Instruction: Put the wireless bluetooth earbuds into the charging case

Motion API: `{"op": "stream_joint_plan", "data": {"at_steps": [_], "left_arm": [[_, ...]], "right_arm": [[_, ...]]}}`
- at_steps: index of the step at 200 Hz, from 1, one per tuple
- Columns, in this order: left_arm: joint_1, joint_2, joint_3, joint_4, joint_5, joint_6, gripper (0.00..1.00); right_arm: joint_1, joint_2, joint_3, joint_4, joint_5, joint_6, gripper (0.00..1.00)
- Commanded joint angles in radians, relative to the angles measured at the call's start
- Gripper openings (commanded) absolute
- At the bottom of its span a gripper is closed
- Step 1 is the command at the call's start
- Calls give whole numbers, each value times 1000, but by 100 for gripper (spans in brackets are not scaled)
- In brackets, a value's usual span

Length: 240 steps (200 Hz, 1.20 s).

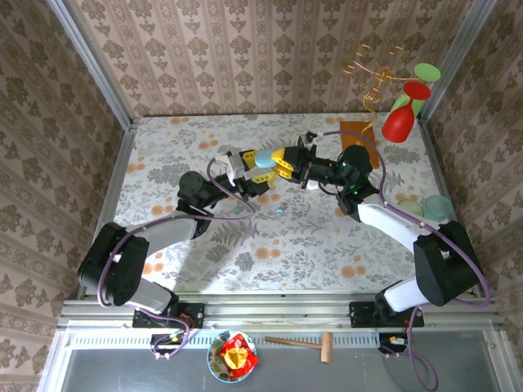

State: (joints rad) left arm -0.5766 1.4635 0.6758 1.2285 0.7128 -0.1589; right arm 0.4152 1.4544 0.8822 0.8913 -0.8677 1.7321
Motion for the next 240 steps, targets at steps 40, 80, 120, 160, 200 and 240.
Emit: {"op": "stream_joint_plan", "data": {"at_steps": [40, 80, 120, 160, 200, 240], "left_arm": [[-4, -33, 11, 56, 17, -10, 49], [-3, -43, 16, 57, 22, -32, 49], [-2, -52, 14, 57, 5, -33, 57], [1, -54, 20, 57, 12, -41, 45], [1, -55, 21, 56, 21, -50, 39], [1, -66, 19, 56, 19, -53, 46]], "right_arm": [[4, 1, 15, 42, 11, 4, 6], [4, 5, 12, 41, 10, -1, 6], [2, 1, 6, 36, 9, -5, 5], [1, -8, -6, 26, 12, -17, 5], [0, -8, -10, 18, 15, -23, 4], [-3, -2, -10, 23, 13, -20, 4]]}}
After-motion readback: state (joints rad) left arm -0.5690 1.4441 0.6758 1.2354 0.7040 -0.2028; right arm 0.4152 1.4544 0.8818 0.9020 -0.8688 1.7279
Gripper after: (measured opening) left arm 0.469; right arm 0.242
